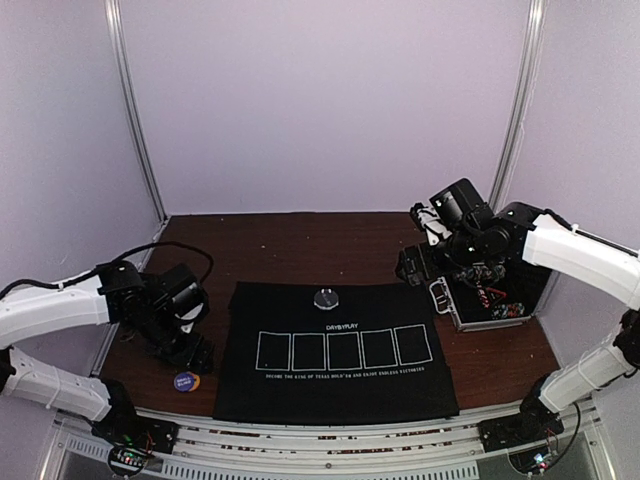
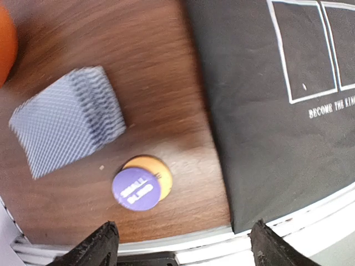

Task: Distribute texas hold em gaming equipment
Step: Pick up the small blind button from the center of the board.

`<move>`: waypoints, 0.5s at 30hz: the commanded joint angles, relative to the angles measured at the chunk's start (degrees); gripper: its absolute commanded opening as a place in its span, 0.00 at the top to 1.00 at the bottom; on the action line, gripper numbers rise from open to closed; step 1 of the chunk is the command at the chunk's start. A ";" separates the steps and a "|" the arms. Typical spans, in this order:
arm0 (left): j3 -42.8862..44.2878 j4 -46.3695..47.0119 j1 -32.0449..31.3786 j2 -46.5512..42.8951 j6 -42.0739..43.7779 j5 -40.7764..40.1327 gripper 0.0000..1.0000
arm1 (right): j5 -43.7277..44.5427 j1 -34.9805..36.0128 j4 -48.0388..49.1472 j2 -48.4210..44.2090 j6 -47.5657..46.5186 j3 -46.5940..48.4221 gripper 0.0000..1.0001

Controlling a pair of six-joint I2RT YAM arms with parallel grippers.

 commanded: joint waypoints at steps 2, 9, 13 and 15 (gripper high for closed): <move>-5.26 1.20 1.91 -0.64 -7.70 -1.27 0.07 | -0.94 0.46 0.13 -0.21 -2.07 0.44 0.01; -10.36 7.19 13.28 0.71 -3.34 -0.09 0.05 | -0.67 0.46 -0.52 -0.07 -2.75 -0.32 0.01; -11.01 8.27 15.79 0.09 -3.57 1.10 0.12 | -0.61 0.46 -0.61 0.00 -3.00 -0.50 0.01; -12.92 10.07 15.82 0.15 -4.51 3.97 0.20 | -0.46 0.45 -0.69 0.10 -2.97 -0.52 0.01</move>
